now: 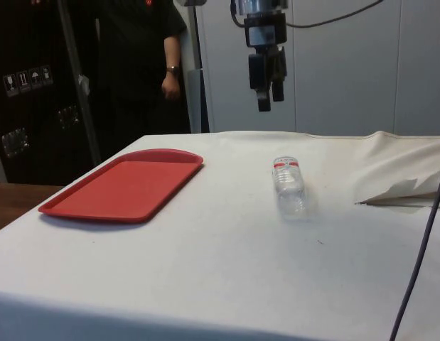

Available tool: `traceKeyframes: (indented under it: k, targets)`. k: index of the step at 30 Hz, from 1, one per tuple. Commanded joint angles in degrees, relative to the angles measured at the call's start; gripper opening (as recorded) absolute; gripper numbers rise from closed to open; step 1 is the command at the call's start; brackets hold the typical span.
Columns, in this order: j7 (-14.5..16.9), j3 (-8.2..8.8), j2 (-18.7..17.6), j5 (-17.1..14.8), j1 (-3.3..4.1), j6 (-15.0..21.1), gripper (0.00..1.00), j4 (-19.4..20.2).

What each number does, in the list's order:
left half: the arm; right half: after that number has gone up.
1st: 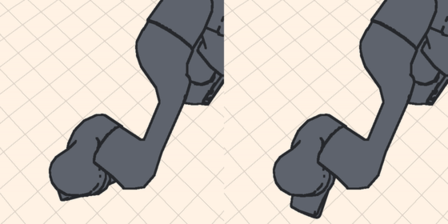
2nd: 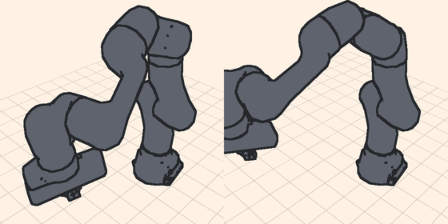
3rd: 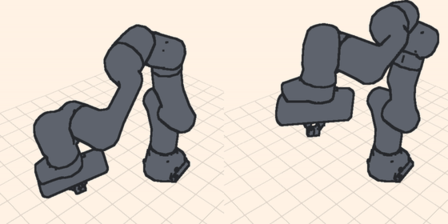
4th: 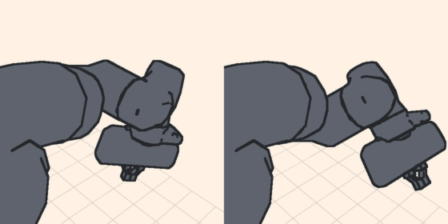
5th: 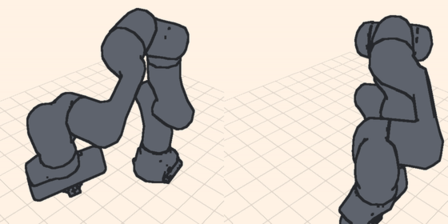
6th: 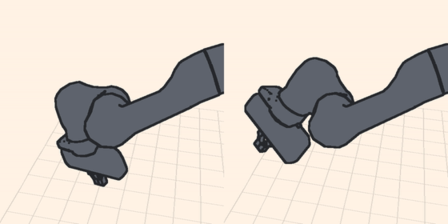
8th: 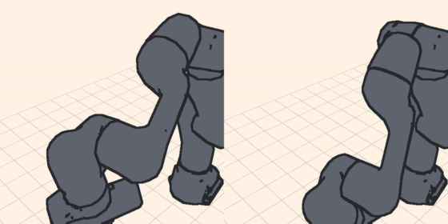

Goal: Place the bottle upright on the tray.

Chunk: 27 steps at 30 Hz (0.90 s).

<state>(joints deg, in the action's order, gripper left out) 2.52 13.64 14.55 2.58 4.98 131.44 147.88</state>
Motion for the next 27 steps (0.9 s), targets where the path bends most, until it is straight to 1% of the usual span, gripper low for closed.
traceKeyframes:
  k: [1, 2, 7, 9, 10, 11, 18, 19, 20, 27]
  targets:
    - [-0.29, 0.00, -0.11, 0.00, 0.00, 0.29, 1.00, 0.06]
    - [-1.43, 0.06, -0.57, -0.17, -0.06, 1.38, 1.00, 0.40]
    - [-3.67, 0.06, -1.49, -0.29, -0.06, 2.06, 1.00, 0.57]
    - [-4.41, 0.11, -1.78, -0.29, -0.06, 2.29, 1.00, 0.69]
    - [-4.13, 0.06, -1.72, -0.11, 0.00, 1.49, 1.00, 0.46]
    - [-4.76, 0.11, -1.89, -0.34, -0.06, 2.41, 1.00, 0.69]
    - [-7.79, 0.11, -3.44, -0.63, 0.00, 4.76, 1.00, 1.32]
    - [-7.62, 0.11, -3.44, -0.29, 0.00, 3.95, 1.00, 1.03]
    - [-8.14, 0.06, -3.67, -0.69, 0.06, 5.04, 1.00, 1.38]
    - [-10.89, 0.06, -5.50, -0.92, 0.00, 7.85, 1.00, 1.89]
